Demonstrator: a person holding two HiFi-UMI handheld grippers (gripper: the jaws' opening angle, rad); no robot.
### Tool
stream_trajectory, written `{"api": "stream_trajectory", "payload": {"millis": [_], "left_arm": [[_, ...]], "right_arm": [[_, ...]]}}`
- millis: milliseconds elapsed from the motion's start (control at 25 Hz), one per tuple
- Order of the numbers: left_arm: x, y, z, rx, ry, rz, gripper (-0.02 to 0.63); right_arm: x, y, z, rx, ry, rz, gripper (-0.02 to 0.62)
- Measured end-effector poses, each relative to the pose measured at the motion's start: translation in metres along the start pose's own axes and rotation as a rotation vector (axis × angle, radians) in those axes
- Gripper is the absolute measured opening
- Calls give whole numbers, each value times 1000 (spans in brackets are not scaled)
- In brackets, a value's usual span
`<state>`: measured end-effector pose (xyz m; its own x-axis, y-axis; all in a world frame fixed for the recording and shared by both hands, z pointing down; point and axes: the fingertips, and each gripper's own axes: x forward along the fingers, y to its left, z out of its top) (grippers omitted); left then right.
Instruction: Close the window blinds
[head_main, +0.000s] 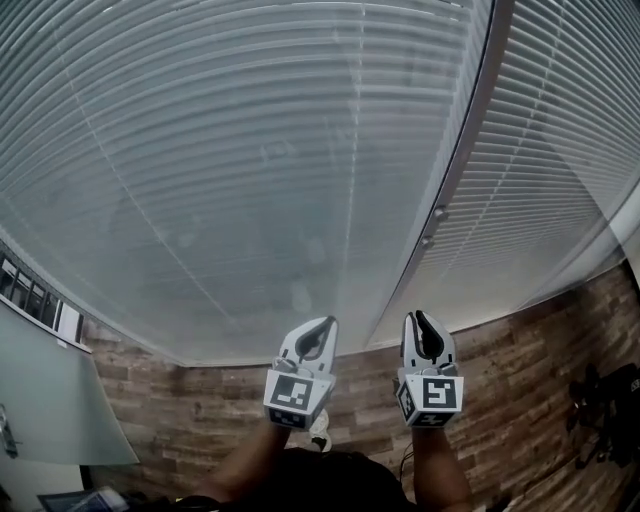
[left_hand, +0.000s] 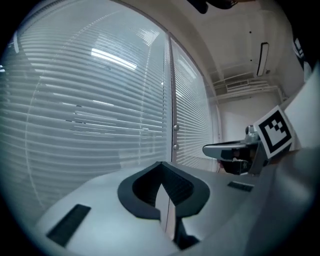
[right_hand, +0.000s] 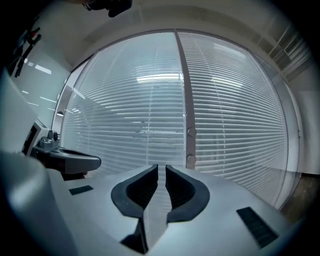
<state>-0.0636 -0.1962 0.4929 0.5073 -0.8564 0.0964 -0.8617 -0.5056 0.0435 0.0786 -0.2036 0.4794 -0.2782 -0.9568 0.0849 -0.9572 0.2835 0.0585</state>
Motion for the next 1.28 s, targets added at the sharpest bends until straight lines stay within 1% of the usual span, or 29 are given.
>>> {"api": "stream_trajectory", "payload": {"millis": [280, 400, 480, 600, 720, 920, 1080, 1280], "left_arm": [[-30, -43, -10, 5, 8, 64, 0], [-45, -55, -13, 7, 9, 86, 0], [-58, -56, -15, -13, 13, 124, 0], [-81, -51, -17, -40, 24, 206, 0], [-103, -54, -12, -25, 4, 250, 0], [-144, -59, -19, -25, 22, 324, 0], [-167, -66, -18, -23, 17, 361, 0], [-183, -75, -18, -7, -8, 346, 0]], "right_arm": [[-51, -17, -9, -16, -29, 24, 9], [-72, -18, -13, -25, -34, 32, 5], [-85, -18, -14, -26, -34, 44, 3], [-100, -18, -14, -16, -63, 75, 3], [-117, -14, -9, 0, -47, 80, 3], [-140, 0, -23, -21, -30, 114, 3], [-157, 13, -16, -16, -30, 134, 3], [-170, 28, -14, -13, -45, 149, 3]]}}
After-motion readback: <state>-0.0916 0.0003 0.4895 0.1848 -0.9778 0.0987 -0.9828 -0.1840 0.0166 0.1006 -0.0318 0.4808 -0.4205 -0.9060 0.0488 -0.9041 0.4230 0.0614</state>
